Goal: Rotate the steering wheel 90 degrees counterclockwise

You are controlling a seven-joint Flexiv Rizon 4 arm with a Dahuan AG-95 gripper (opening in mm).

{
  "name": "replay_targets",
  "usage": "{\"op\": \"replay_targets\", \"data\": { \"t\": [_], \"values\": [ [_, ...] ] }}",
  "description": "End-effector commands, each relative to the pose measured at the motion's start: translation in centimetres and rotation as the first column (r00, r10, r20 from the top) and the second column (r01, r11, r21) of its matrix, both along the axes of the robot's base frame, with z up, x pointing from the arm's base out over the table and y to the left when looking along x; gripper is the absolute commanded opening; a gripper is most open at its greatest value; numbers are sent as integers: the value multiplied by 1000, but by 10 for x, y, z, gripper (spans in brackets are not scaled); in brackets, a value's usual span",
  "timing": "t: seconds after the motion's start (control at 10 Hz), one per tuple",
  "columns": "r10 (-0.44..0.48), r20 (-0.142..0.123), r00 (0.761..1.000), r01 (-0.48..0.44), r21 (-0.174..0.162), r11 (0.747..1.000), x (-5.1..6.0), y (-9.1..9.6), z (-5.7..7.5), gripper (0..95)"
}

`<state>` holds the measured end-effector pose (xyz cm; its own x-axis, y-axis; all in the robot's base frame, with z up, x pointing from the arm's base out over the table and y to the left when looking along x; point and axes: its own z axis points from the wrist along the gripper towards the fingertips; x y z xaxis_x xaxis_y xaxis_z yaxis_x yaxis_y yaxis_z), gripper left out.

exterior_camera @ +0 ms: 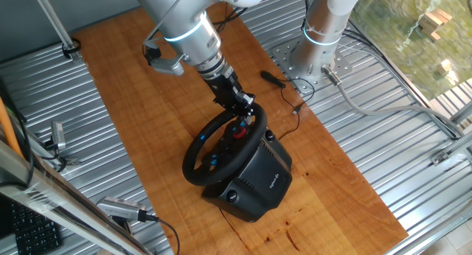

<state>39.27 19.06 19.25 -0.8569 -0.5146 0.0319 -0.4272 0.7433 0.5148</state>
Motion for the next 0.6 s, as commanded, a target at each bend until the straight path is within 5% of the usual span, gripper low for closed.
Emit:
{"op": "replay_targets", "data": {
  "t": [0.1, 0.6],
  "values": [
    [3, -1, 1000, -3, -5, 1000, 1, 0, -2, 0],
    [14, -9, 1000, -15, -9, 1000, -1, -7, -1, 0]
  ]
}}
